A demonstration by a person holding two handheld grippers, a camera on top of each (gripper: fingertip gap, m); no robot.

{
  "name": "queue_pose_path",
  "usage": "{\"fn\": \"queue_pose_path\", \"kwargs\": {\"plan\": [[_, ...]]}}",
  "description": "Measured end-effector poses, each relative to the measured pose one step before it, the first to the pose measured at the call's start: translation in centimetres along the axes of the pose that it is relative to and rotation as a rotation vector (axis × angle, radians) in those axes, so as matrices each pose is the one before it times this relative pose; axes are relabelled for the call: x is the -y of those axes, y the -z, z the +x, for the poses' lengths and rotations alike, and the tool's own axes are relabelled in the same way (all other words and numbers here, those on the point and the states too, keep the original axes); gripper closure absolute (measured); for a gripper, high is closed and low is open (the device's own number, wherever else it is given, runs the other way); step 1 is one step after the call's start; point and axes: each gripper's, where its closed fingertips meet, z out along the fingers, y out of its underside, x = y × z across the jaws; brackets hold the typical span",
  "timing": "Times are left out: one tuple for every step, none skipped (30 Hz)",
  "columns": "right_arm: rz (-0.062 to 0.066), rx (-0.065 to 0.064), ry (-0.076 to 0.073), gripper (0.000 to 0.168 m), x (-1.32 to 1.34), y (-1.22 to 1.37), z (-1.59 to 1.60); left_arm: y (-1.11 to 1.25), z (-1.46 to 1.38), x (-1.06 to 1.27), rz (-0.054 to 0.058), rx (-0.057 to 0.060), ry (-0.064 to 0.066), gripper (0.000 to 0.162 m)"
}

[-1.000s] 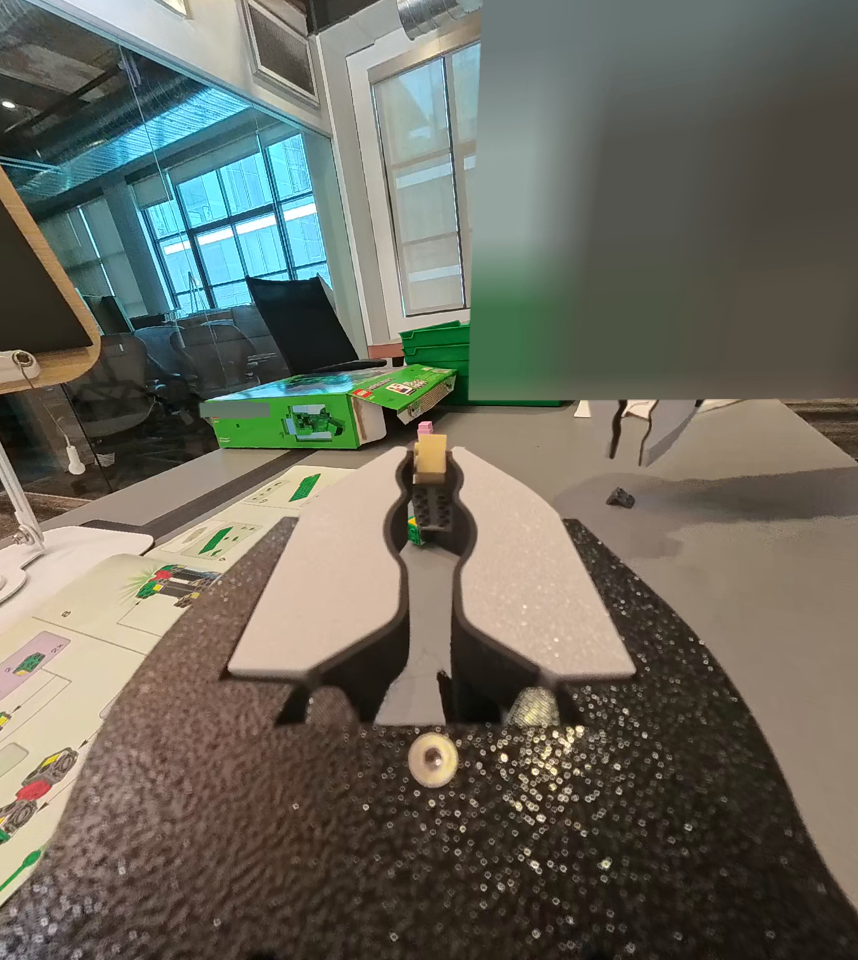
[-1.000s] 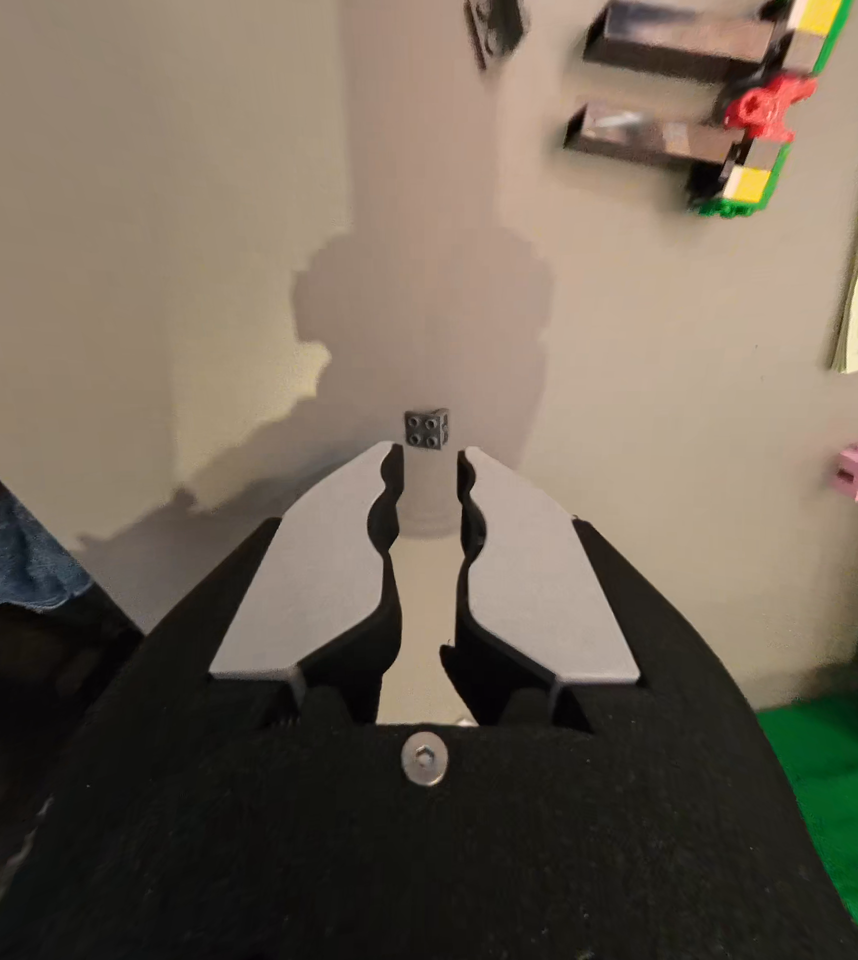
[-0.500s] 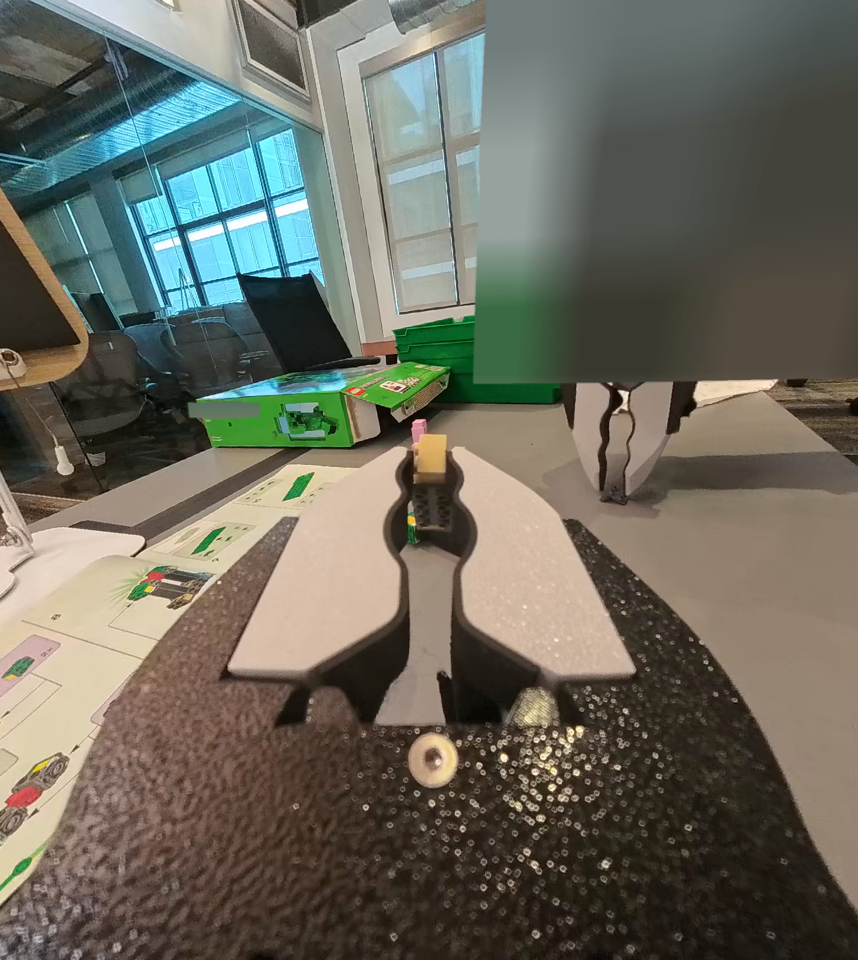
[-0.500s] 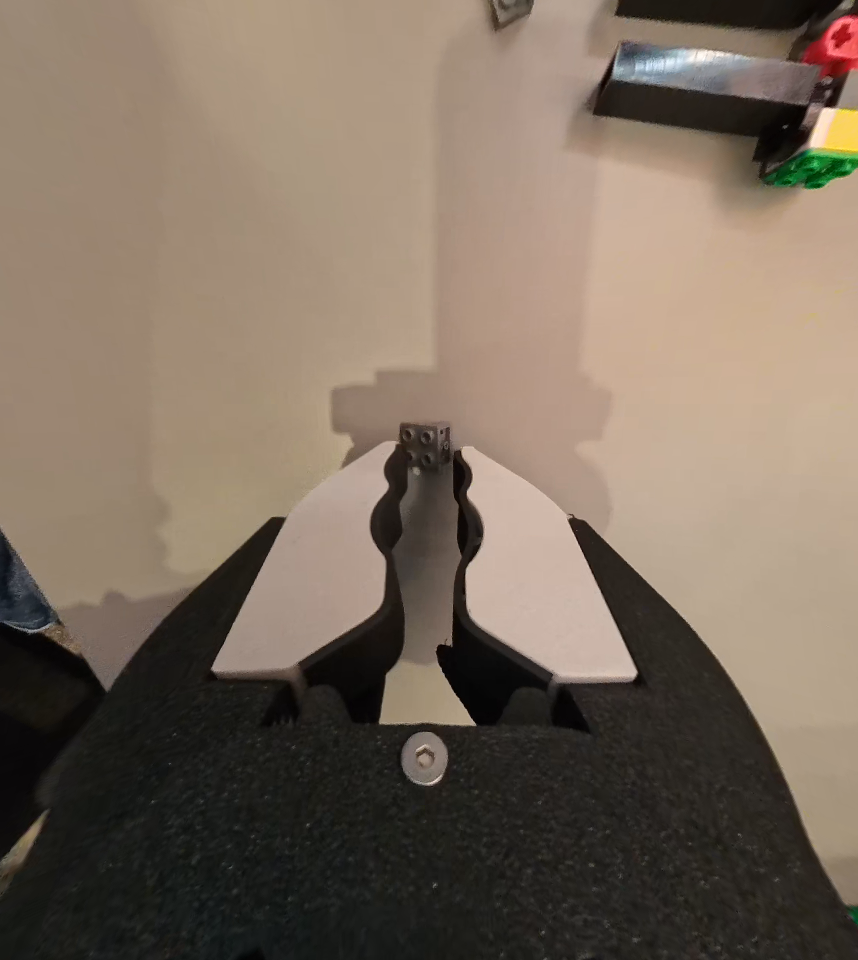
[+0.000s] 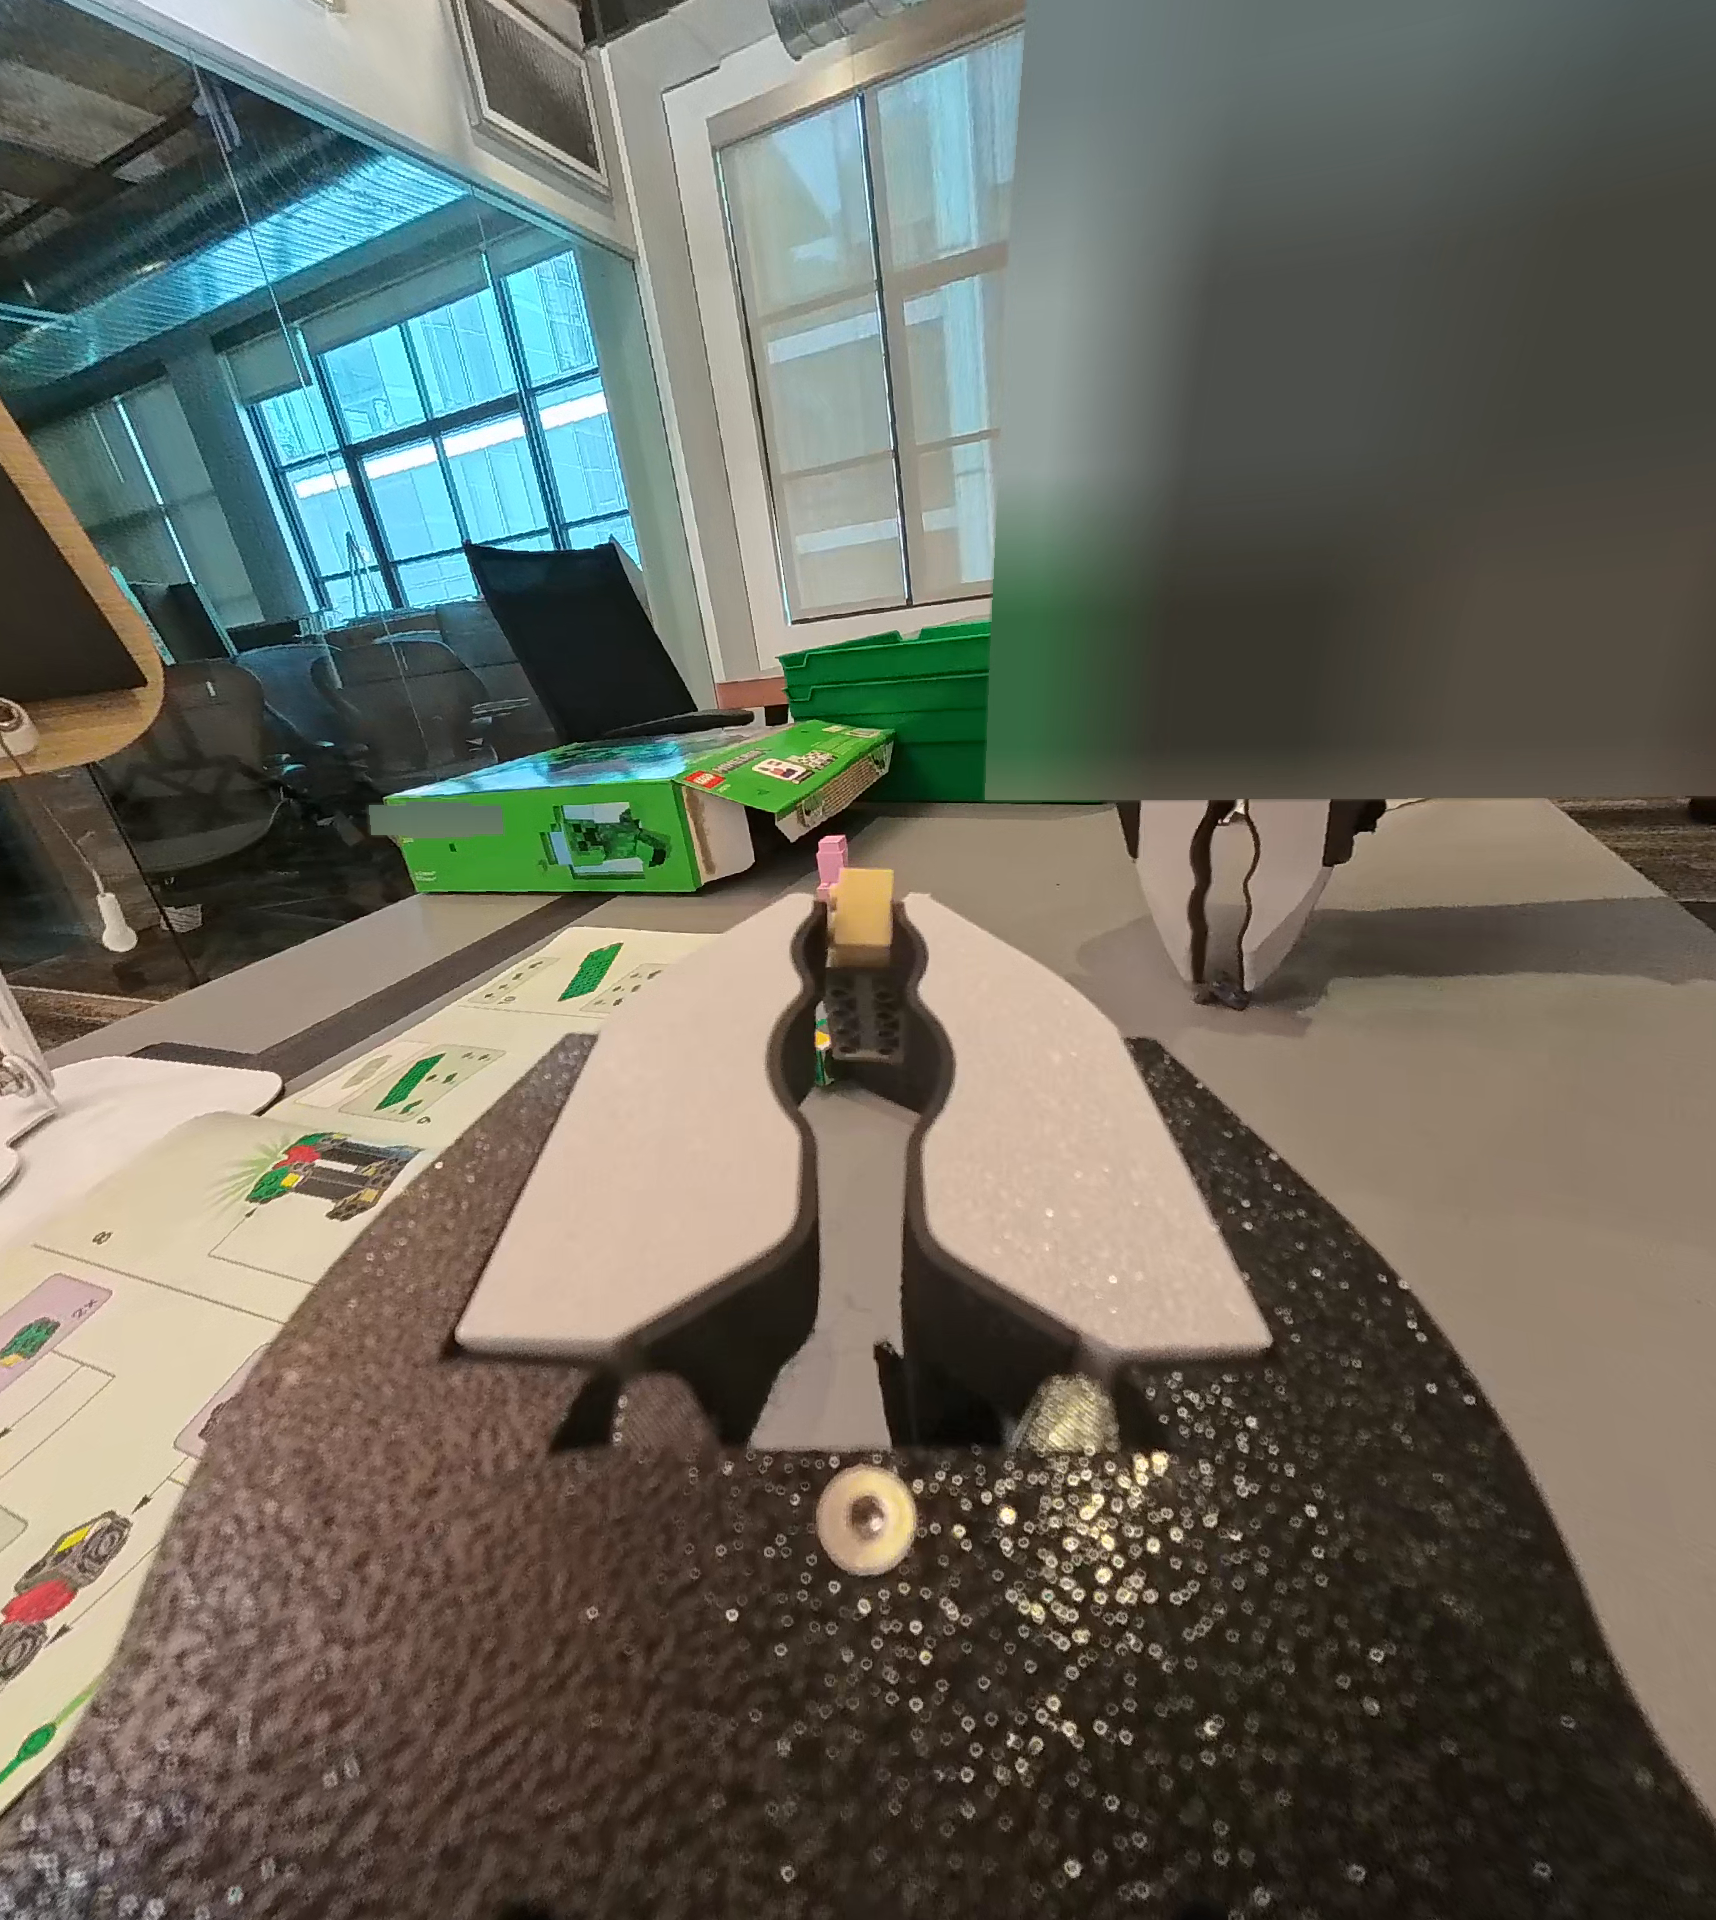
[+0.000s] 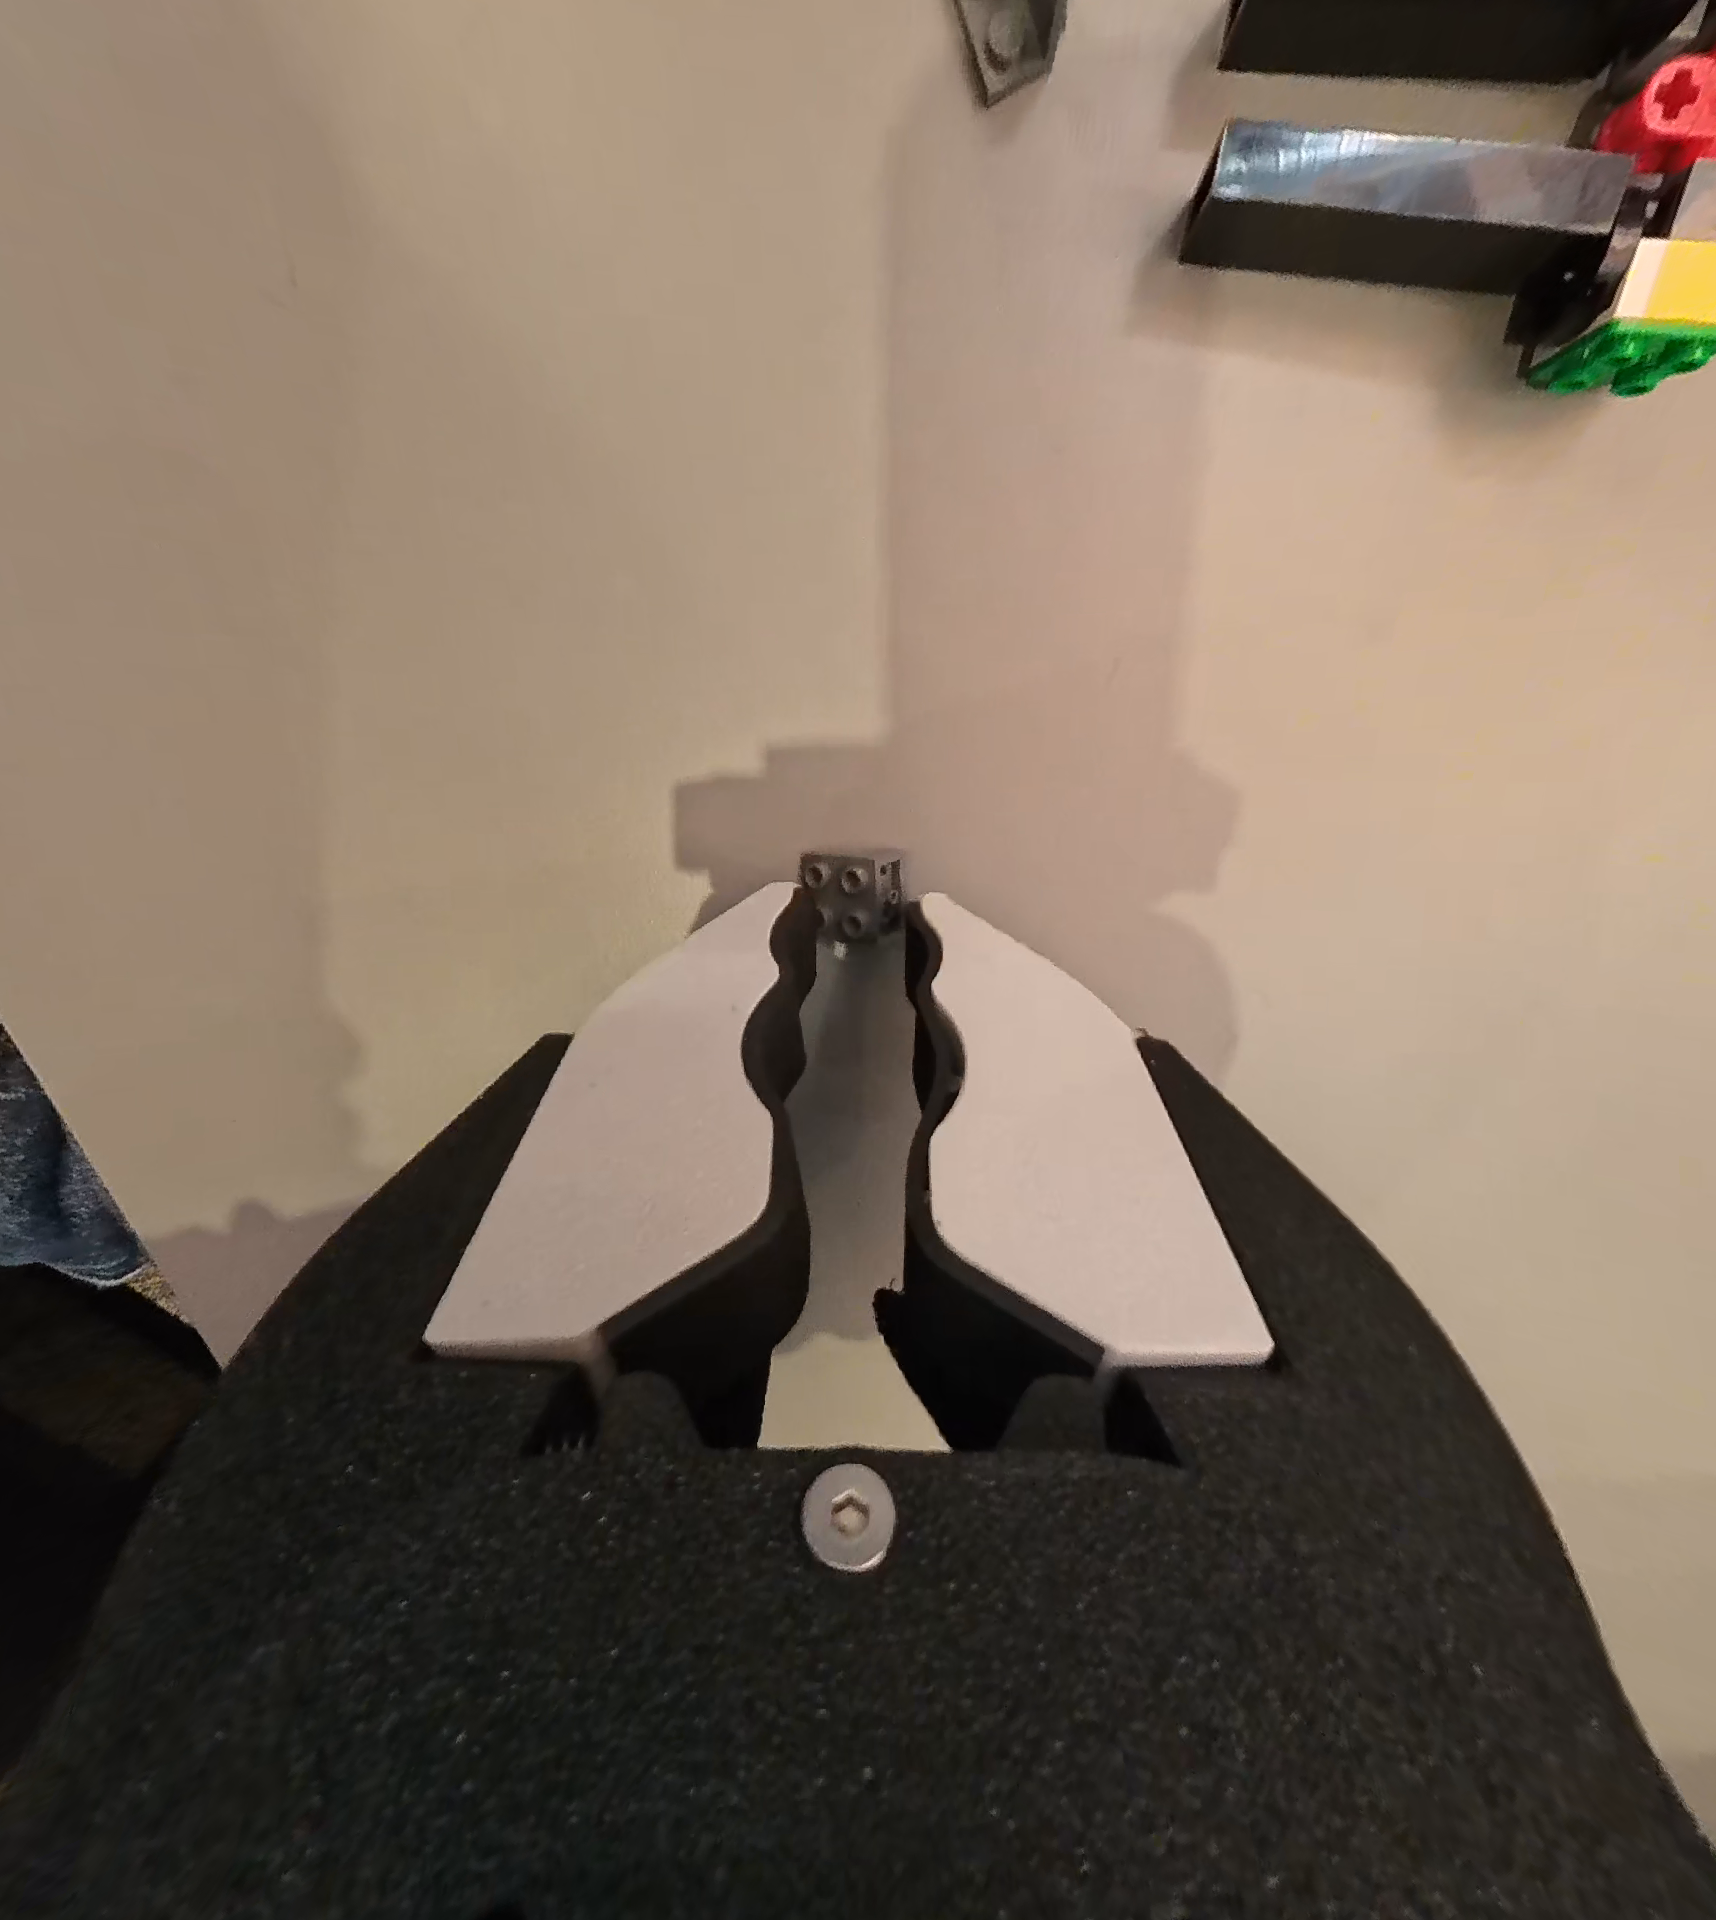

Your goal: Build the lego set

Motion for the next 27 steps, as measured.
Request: {"fn": "queue_pose_path", "kwargs": {"plan": [[0.0054,-0.0064,0.0055,0.153,0.116,0.019,0.064,-0.002,0.008,0.000,0.0000,-0.0001,-0.0004,0.152],[0.0061,-0.0001,0.0064,0.153,0.156,0.035,-0.043,0.001,-0.002,-0.002,-0.0001,0.0001,-0.0001,0.152],[0.0032,0.0023,0.0024,0.153,0.140,0.030,-0.069,0.000,0.001,0.001,0.0001,0.0000,0.0001,0.152],[-0.0009,0.0011,0.0004,0.153,0.079,0.021,-0.038,0.002,-0.005,0.000,0.0000,-0.0002,0.0004,0.152],[-0.0018,0.0004,0.0024,0.152,0.043,0.002,-0.024,0.000,0.002,0.000,0.0000,0.0000,0.0003,0.152],[-0.0010,0.0012,0.0049,0.153,0.029,-0.029,-0.042,0.004,-0.006,-0.009,0.0001,-0.0001,0.0001,0.152],[-0.0016,0.0024,0.0042,0.153,-0.004,-0.059,-0.059,-0.008,0.003,-0.005,-0.0002,-0.0003,0.0001,0.152],[-0.0041,0.0036,0.0014,0.154,-0.058,-0.106,-0.055,0.002,0.011,-0.003,-0.0003,-0.0008,0.0001,0.152],[-0.0007,0.0017,0.0003,0.155,-0.019,-0.076,-0.031,-0.009,0.011,-0.003,-0.0001,-0.0009,0.0002,0.152],[0.0034,0.0029,-0.0016,0.155,0.025,-0.039,-0.047,0.001,0.010,-0.001,-0.0001,-0.0006,0.0002,0.152],[0.0024,0.0020,-0.0075,0.155,0.034,-0.004,-0.016,-0.010,0.001,-0.002,0.0000,-0.0002,0.0000,0.152],[0.0023,0.0006,-0.0140,0.155,0.009,-0.003,0.001,0.009,0.003,0.003,0.0001,0.0000,0.0001,0.152],[0.0041,0.0004,-0.0255,0.156,0.029,-0.008,0.017,0.000,0.000,0.000,0.0000,0.0000,0.0000,0.152],[0.0038,0.0006,-0.0410,0.156,0.027,0.006,0.034,0.001,0.000,-0.001,-0.0001,-0.0001,-0.0002,0.152],[0.0033,0.0060,-0.0455,0.155,0.012,0.022,-0.026,-0.002,0.009,0.000,-0.0001,-0.0001,-0.0002,0.152],[0.0045,0.0082,-0.0323,0.155,-0.041,0.078,-0.094,-0.008,-0.001,-0.004,-0.0002,-0.0002,-0.0002,0.152],[0.0100,-0.0031,-0.0128,0.155,-0.058,0.150,0.010,0.001,0.004,0.005,-0.0004,-0.0005,-0.0001,0.152],[0.0136,-0.0155,0.0002,0.155,-0.080,0.240,0.152,-0.011,0.014,-0.003,-0.0001,-0.0005,0.0000,0.151],[0.0122,-0.0151,0.0016,0.155,-0.134,0.249,0.188,-0.001,0.008,0.001,0.0001,-0.0005,0.0002,0.152],[0.0125,-0.0091,-0.0019,0.155,-0.123,0.212,0.149,0.001,0.009,-0.002,-0.0002,-0.0006,0.0002,0.152],[0.0115,0.0025,-0.0031,0.155,-0.119,0.129,-0.036,0.000,0.003,0.000,0.0000,-0.0002,0.0002,0.152],[0.0118,0.0057,0.0017,0.155,-0.088,0.073,-0.119,0.001,-0.007,0.003,0.0003,0.0000,0.0003,0.152],[0.0090,0.0003,0.0092,0.155,-0.097,0.010,-0.109,0.002,-0.001,0.001,0.0002,-0.0004,0.0006,0.152],[-0.0005,-0.0001,0.0118,0.155,-0.186,-0.026,-0.157,0.003,0.002,-0.001,0.0000,-0.0005,0.0006,0.152],[-0.0082,0.0067,0.0089,0.155,-0.253,-0.058,-0.285,0.003,-0.006,-0.001,0.0000,-0.0001,0.0003,0.152],[-0.0058,0.0163,0.0058,0.155,-0.189,-0.057,-0.433,-0.002,-0.003,0.003,0.0002,0.0001,-0.0002,0.152],[0.0024,0.0318,0.0057,0.157,-0.027,-0.045,-0.686,0.006,0.012,0.003,0.0000,-0.0002,-0.0003,0.152]]}}
